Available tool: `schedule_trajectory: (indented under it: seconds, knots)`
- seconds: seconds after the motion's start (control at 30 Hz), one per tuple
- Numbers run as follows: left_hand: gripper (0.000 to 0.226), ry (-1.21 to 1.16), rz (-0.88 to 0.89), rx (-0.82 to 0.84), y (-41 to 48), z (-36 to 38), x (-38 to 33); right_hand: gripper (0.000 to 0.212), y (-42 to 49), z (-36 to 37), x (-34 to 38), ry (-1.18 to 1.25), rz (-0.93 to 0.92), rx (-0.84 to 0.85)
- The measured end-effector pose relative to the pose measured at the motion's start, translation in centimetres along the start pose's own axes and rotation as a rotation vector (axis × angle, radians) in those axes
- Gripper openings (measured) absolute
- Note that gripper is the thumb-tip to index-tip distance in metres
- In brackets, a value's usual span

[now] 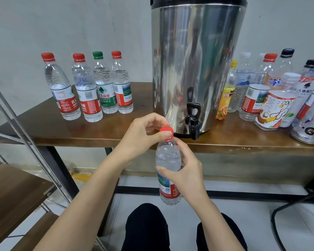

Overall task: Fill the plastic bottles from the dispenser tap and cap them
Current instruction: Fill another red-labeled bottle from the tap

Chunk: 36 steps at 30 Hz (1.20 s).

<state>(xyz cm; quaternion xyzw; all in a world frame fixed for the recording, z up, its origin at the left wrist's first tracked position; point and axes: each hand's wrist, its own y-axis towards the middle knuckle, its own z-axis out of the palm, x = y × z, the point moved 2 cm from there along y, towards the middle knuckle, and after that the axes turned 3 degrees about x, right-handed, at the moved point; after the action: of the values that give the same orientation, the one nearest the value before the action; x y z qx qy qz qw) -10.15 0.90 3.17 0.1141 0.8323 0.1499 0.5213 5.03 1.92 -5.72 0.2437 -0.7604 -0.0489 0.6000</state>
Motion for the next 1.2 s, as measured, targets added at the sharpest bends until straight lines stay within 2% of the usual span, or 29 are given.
schedule_trajectory:
  seconds: [0.2,0.27,0.4,0.5,0.6,0.7,0.9,1.2]
  knots:
    - [0.025,-0.164,-0.021,-0.033,0.5,-2.9,0.7,0.08,2.3,1.5,1.7,0.03,-0.033,0.07]
    - [0.033,-0.15,0.003,-0.242,1.1,-4.9,2.0,0.079,3.7,1.9,3.0,0.068,-0.053,0.084]
    - [0.031,-0.008,-0.008,-0.865,1.6,-9.2,6.8,0.079,7.3,3.1,6.6,0.133,-0.151,0.082]
    - [0.041,0.276,-0.076,-1.037,2.2,-11.3,10.8,0.077,10.8,5.1,8.4,0.143,-0.228,0.026]
    - [0.047,0.446,-0.184,-1.018,2.9,-12.3,13.5,0.084,14.0,8.0,8.6,0.102,-0.267,-0.023]
    - [0.051,0.515,-0.271,-0.963,3.2,-12.7,15.3,0.087,16.3,10.4,8.3,0.039,-0.28,-0.017]
    - [0.051,0.652,-0.311,-0.94,3.7,-12.8,16.9,0.088,20.0,14.3,7.2,-0.021,-0.278,0.04]
    - [0.057,0.681,-0.329,-0.962,3.5,-12.7,17.2,0.088,24.4,19.0,6.6,-0.132,-0.294,0.025]
